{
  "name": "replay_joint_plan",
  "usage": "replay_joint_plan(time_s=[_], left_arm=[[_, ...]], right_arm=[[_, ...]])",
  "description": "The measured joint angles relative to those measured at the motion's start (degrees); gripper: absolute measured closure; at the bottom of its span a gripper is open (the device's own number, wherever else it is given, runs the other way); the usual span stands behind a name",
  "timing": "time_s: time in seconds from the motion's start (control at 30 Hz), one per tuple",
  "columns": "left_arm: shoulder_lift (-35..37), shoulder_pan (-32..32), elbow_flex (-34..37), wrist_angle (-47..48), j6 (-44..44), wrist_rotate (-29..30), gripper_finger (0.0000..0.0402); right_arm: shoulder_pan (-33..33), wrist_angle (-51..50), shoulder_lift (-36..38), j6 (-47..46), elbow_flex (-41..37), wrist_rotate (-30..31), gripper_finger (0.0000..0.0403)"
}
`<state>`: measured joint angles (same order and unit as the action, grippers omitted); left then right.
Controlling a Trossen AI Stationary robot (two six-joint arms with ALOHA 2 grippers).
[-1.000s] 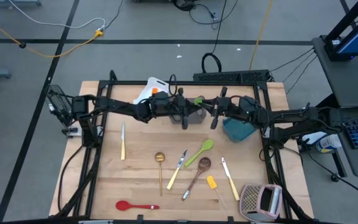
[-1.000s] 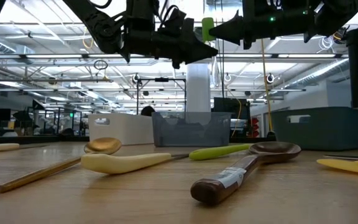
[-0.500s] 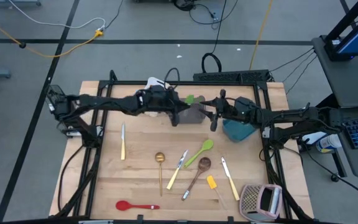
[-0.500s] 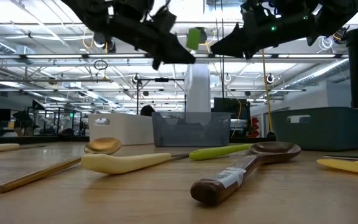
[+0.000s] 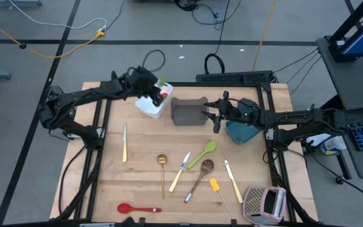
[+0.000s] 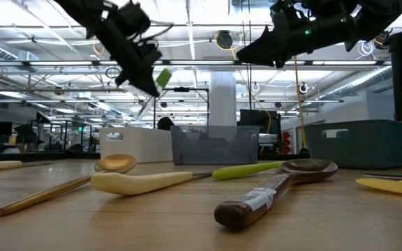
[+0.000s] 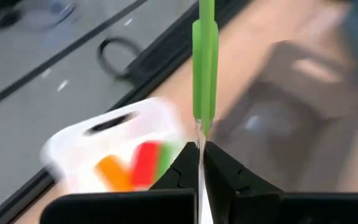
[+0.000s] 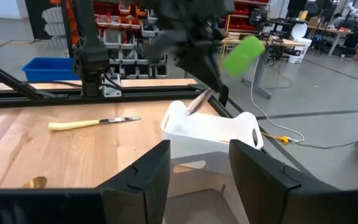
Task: Pick & Place Kitchen Items
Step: Put the green spatula into the white bin
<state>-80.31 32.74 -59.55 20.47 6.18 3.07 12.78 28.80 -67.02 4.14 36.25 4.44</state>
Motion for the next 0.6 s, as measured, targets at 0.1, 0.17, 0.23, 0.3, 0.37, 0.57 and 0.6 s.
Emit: replay_joint_plan(time_s=[0.1, 0.17, 0.23, 0.3, 0.37, 0.57, 0.6], left_arm=[[-2.5, 4.6, 0.1, 1.2, -1.8, -1.9, 0.0398], [-3.9, 6.8, 0.1, 0.7, -4.4, -4.6, 0.0396], [-6.0, 7.9, 0.0, 0.5, -7.3, -6.9, 0.0398], [-8.3, 8.2, 0.1, 2.2, -8.6, -8.9, 0.0399], [-10.3, 8.1, 0.1, 3.5, -8.7, -9.2, 0.0396], [-14.5, 8.2, 0.1, 7.6, -8.7, -9.0, 0.0388], [-14.9, 8.2, 0.1, 7.7, -9.2, -9.0, 0.0387]], right_arm=[[0.0, -0.2, 0.0, 0.0, 0.0, 0.0, 0.0247], [0.0, -0.3, 0.0, 0.0, 0.0, 0.0, 0.0247], [0.0, -0.4, 0.0, 0.0, 0.0, 0.0, 0.0247], [0.0, -0.4, 0.0, 0.0, 0.0, 0.0, 0.0247], [0.0, -0.4, 0.0, 0.0, 0.0, 0.0, 0.0247], [0.0, -0.4, 0.0, 0.1, 0.0, 0.0, 0.0247], [0.0, -0.4, 0.0, 0.2, 0.0, 0.0, 0.0247]])
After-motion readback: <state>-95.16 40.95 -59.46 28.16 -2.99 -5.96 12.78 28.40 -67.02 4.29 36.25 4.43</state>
